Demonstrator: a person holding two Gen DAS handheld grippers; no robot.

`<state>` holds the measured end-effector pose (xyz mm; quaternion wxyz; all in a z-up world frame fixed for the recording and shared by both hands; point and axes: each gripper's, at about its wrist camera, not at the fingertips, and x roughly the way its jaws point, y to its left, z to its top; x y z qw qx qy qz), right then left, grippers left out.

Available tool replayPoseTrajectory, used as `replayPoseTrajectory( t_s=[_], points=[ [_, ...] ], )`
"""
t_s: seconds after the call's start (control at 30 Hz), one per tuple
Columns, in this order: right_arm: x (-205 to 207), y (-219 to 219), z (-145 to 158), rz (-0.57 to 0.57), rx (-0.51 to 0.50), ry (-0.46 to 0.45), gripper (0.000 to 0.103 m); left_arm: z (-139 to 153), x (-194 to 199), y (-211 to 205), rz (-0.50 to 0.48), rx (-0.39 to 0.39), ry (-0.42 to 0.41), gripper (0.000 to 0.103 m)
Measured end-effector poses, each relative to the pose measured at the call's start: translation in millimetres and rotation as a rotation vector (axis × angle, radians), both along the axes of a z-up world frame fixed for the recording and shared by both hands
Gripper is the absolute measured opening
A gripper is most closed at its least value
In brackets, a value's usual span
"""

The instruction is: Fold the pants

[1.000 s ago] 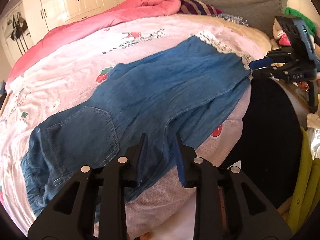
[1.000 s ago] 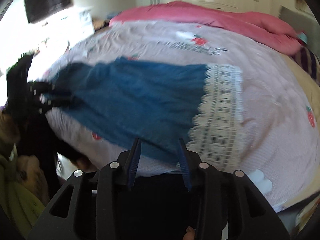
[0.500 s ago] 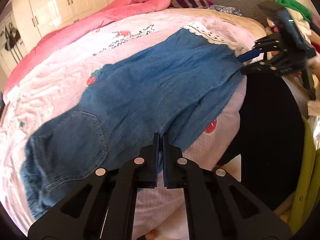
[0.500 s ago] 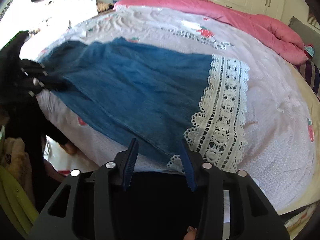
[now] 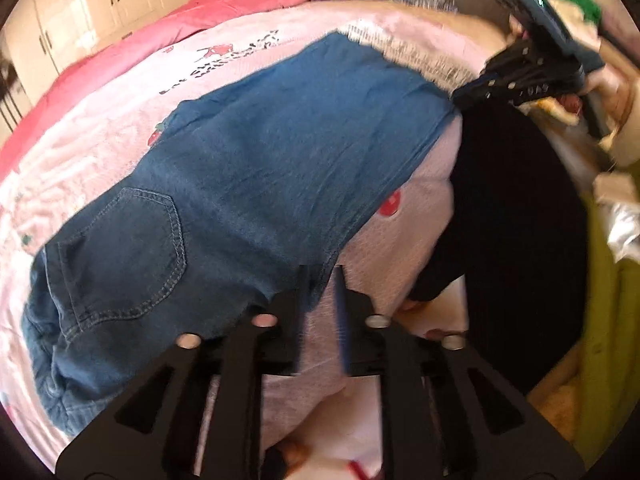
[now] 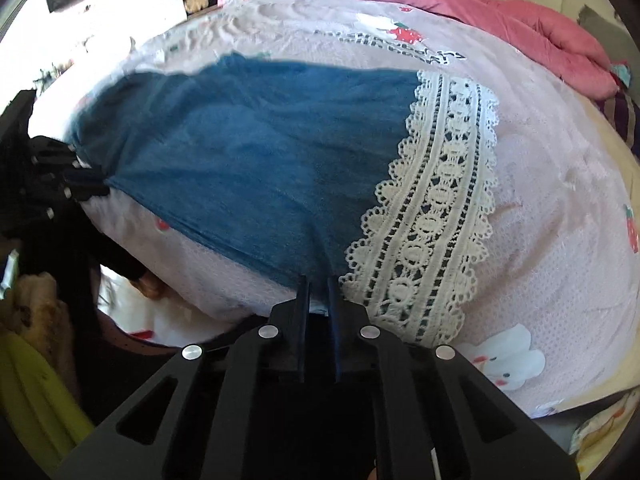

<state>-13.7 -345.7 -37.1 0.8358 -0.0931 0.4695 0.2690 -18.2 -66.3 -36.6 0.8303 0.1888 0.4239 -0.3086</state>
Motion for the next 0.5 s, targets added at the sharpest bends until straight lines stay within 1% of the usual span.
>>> replayPoseTrajectory(
  t_s=[0.03, 0.07, 0.1, 0.13, 0.17, 0.2, 0.23, 0.3, 0.37, 0.43, 0.5],
  points=[
    [-1, 1, 9, 0.003, 0.037, -0.015, 0.014, 7, -1, 5, 0.011, -0.028, -0.002, 0.029],
    [-1, 3, 20, 0.011, 0.08, -0.035, 0.023, 13, -1, 9, 0.017, -0.049, -0.006, 0.032],
    [0, 7, 28, 0.019, 0.116, -0.052, 0.034, 19, -2, 11, 0.023, -0.066, -0.014, 0.033],
    [4, 13, 38, 0.026, 0.15, -0.074, 0.039, 30, -2, 18, 0.04, -0.098, -0.037, 0.038],
    [10, 21, 45, 0.033, 0.169, -0.089, 0.043, 35, -1, 22, 0.056, -0.113, -0.049, 0.043],
    [17, 30, 51, 0.042, 0.18, -0.1, 0.044, 41, 3, 27, 0.089, -0.117, -0.071, 0.053],
    [28, 44, 56, 0.051, 0.185, -0.107, 0.044, 47, 9, 34, 0.147, -0.098, -0.107, 0.058],
    [58, 75, 62, 0.048, 0.189, -0.092, 0.046, 51, 23, 46, 0.249, -0.068, -0.128, 0.058],
    [84, 99, 64, 0.058, 0.195, -0.075, 0.046, 51, 38, 67, 0.364, -0.074, -0.114, 0.058],
    [115, 129, 60, 0.075, 0.201, -0.014, 0.046, 48, 47, 87, 0.464, -0.08, -0.101, 0.058],
    [151, 158, 51, 0.076, 0.213, 0.076, 0.046, 43, 53, 101, 0.533, -0.043, -0.108, 0.059]
  ],
)
